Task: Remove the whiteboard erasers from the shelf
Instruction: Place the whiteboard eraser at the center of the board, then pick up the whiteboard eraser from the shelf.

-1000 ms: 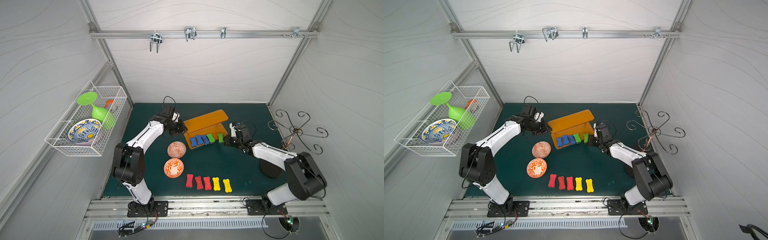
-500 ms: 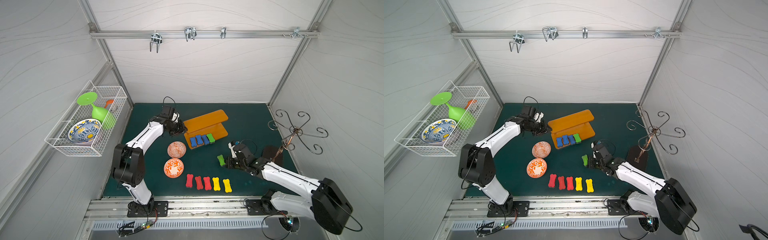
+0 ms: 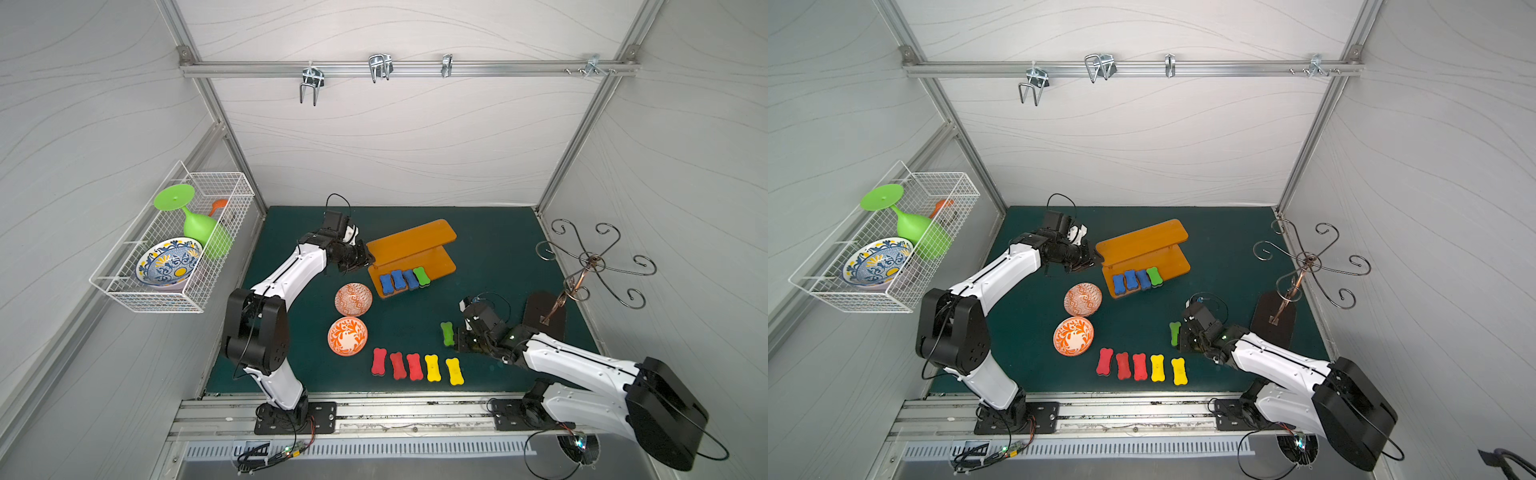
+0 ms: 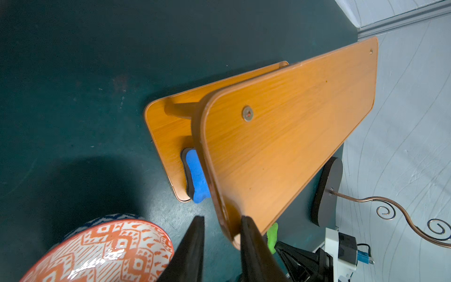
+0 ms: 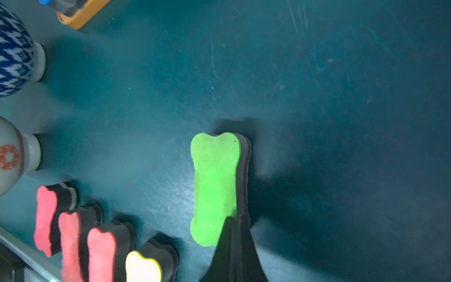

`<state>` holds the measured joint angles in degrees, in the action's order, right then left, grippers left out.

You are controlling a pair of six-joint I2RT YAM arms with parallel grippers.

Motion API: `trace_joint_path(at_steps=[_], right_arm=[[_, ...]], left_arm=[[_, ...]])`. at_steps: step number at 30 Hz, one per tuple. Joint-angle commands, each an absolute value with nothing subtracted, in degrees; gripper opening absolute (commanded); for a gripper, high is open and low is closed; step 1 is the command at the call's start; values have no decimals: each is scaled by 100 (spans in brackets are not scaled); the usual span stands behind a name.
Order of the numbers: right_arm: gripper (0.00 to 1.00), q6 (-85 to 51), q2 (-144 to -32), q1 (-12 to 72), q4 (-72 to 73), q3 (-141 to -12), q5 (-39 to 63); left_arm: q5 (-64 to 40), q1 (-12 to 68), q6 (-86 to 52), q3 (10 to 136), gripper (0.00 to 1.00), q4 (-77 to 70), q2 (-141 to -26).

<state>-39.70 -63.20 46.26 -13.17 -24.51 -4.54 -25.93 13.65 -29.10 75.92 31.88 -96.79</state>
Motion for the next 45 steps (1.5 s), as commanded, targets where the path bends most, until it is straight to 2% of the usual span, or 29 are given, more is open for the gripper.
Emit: trace_joint_path(at_steps=[1,5,11,20,25,36,45], right_arm=[[9,-3945,-6377,4654,-1525,-2559,-579],[38,-3567,-6436,4452,-1742,-2979,-447],[49,-2892,-6994,3904,-1167,-3755,147],[51,-2373,-8554,3372,-228,-5048,402],[51,-2372,-9146,3244,359,-5282,393],[54,-2636,-10180,3232,1578,-5297,106],[54,-2608,-10683,3230,1803,-5470,143]], left_arm=[[-2471,1335,-2839,7585,31,3155,-9560],[-2418,1336,-2821,7611,36,3160,-9476],[-2316,1336,-2896,7750,39,3099,-9472],[-2324,1340,-2848,7937,49,3222,-9735],[-2364,1336,-2821,7991,49,3217,-9875],[-2428,1461,-2902,8181,46,3254,-10190],[-2391,1459,-2841,8246,37,3368,-10301]])
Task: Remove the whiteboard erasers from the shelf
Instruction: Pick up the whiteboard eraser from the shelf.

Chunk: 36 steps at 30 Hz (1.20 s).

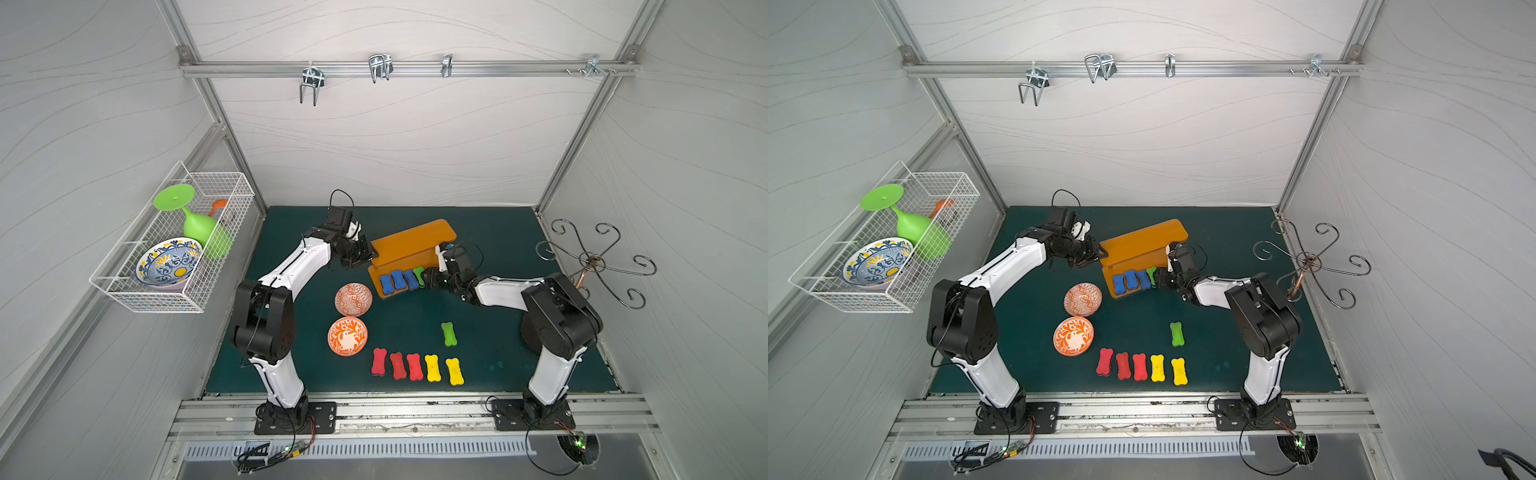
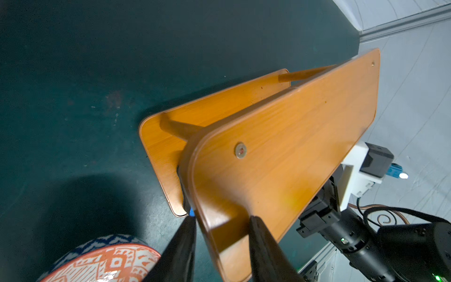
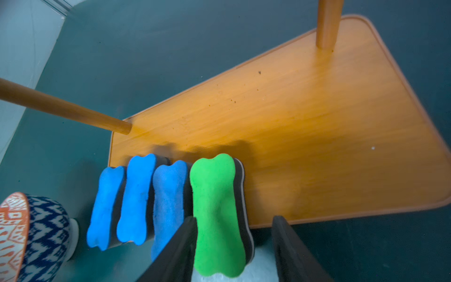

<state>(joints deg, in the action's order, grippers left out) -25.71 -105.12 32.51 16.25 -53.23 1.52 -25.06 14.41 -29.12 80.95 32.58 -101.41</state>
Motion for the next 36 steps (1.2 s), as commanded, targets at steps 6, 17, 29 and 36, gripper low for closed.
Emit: trace_joint_path(at_steps=[6,17,29,36], right_arm=[[52,-2532,-10935,3226,1709,-5554,104],[15,-2448,-10816,3190,1583,-5235,139],[0,-2494,-10230,3276,1127,-5243,26],[0,-2739,-9127,3438,714,-4873,-230]], left_arm=[[-2390,1459,-2799,8253,36,3384,-10308],[-2391,1389,-2769,8193,36,3369,-10269],[-2380,1354,-2742,8113,38,3340,-10120],[-2416,1352,-2769,8042,43,3257,-9997]])
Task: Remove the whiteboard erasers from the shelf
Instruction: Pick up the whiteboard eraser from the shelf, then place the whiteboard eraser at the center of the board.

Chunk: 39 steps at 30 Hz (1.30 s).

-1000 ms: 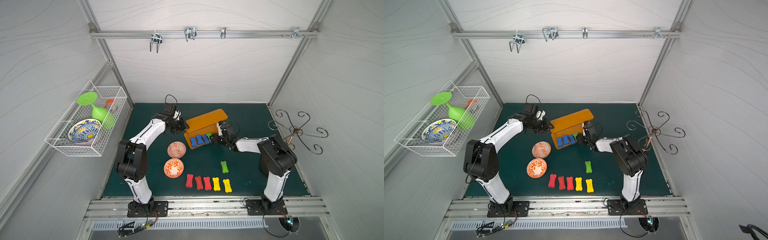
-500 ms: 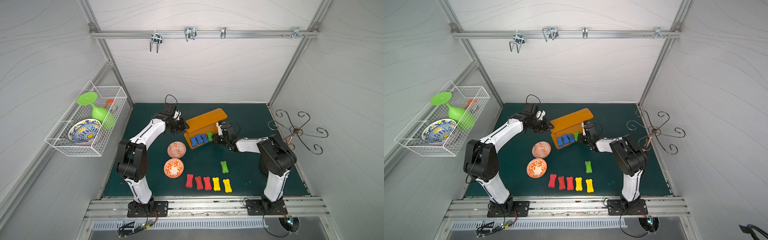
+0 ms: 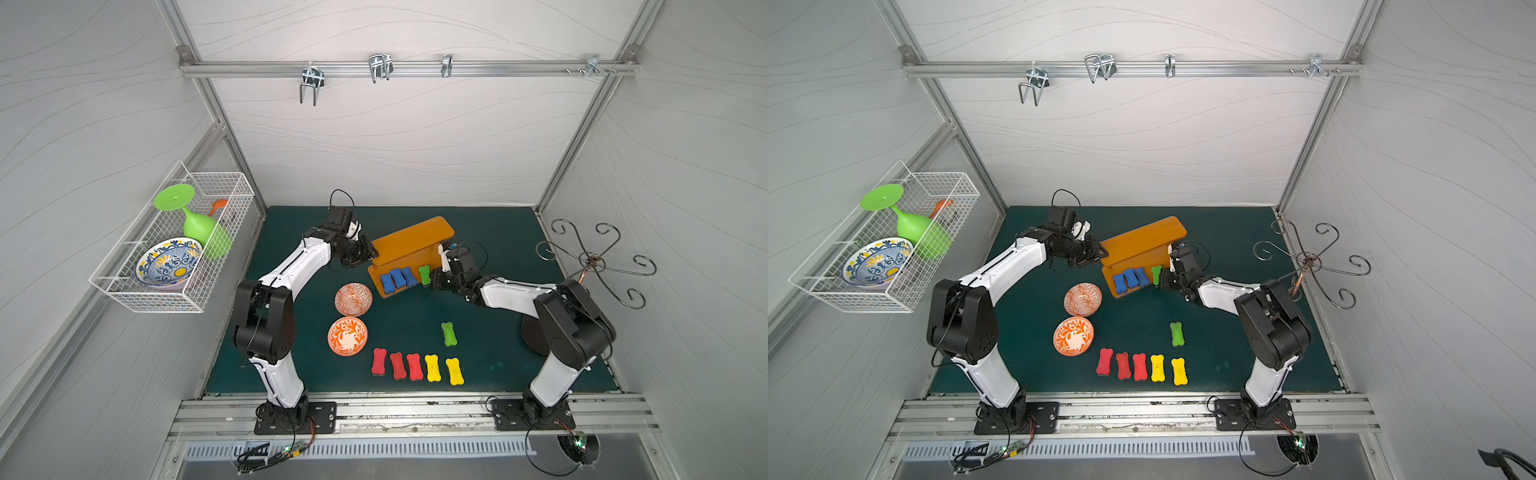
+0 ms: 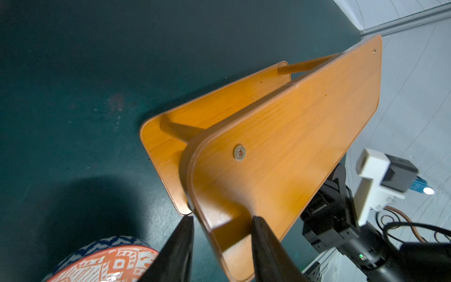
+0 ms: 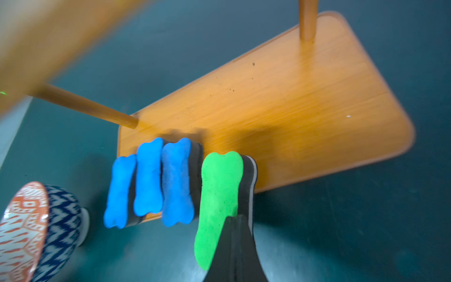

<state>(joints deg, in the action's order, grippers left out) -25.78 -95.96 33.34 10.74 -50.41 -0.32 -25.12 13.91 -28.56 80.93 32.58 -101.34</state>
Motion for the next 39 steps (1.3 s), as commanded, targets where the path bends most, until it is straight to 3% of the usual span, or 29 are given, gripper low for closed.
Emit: trace_joint_path(at_steps=[1,13,20,30,39], right_arm=[[0,-2785,-8923,3500,676,-4744,-303],[0,-4545,-6993,5480,-742,-3329,-1753],[0,-5244,-7332,6168,-800,-3074,-2004],[0,-5326,-7581,6299,-1039,-3120,-2021],[39,-4316,-7093,5752,-767,-3442,-1347]], left_arm=[[-2447,1352,-2775,8019,44,3230,-9977],[-2448,1354,-2795,7717,45,3085,-9599],[-2506,1354,-2796,7690,45,3066,-9518],[-2501,1354,-2769,7664,45,3062,-9452],[-2421,1354,-2698,7671,55,3053,-9455]])
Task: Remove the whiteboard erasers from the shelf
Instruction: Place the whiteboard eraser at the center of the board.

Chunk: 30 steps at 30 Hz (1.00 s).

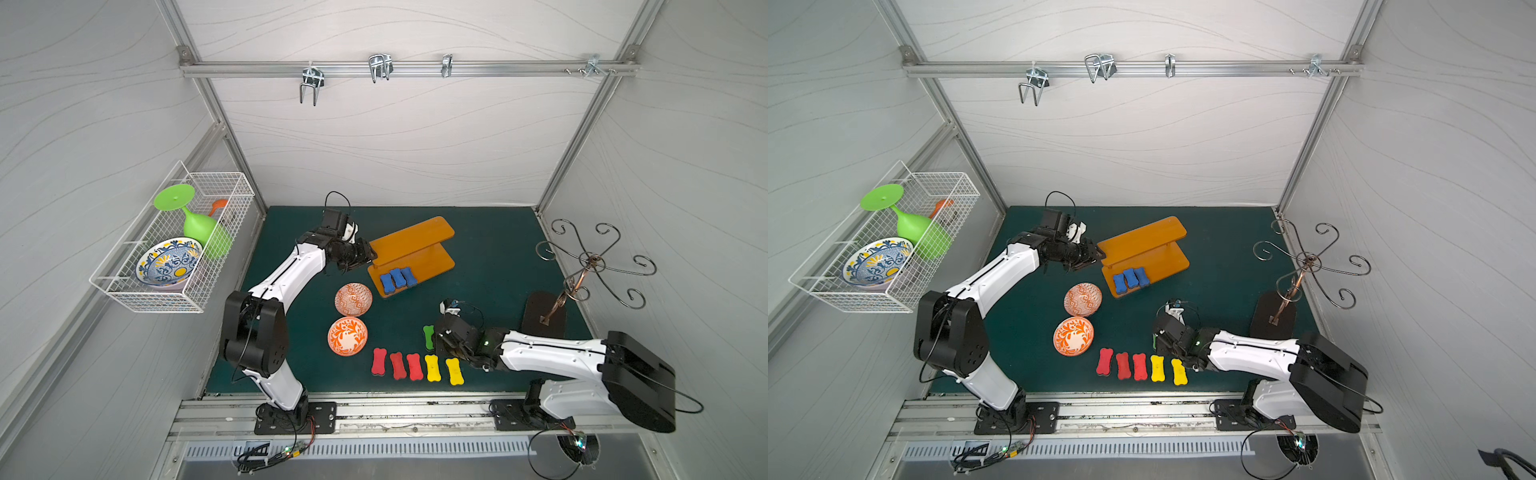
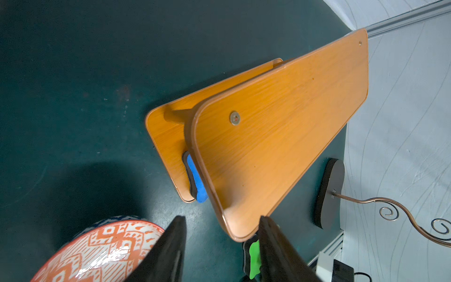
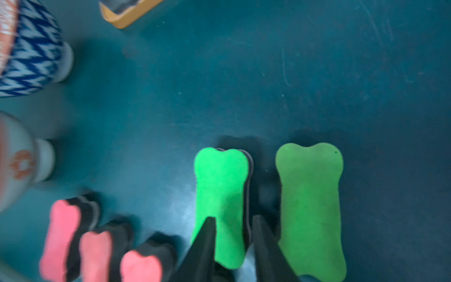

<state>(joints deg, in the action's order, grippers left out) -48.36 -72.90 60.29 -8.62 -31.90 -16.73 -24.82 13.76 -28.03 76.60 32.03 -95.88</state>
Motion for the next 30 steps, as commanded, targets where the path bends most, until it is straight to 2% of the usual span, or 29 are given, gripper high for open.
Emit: trace_joint_path(at_steps=[1,4,9,16,30], right_arm=[[42,-4135,-7092,5596,-681,-3536,-1213],[47,-3628,-7269,5138,-406,-3825,-831],[49,-3135,-7845,4310,229,-4316,-81],[49,-3055,-8735,3533,1084,-4810,610],[48,-3507,-10035,3261,2416,-4869,736]], left_arm=[[-2426,1354,-2690,7694,56,3050,-9485],[-2367,1354,-2681,7799,56,3041,-9564],[-2210,1354,-2706,8058,55,3043,-9854],[-2122,1354,-3022,8264,40,2720,-10220],[-2194,1354,-3156,7994,22,2337,-10258]])
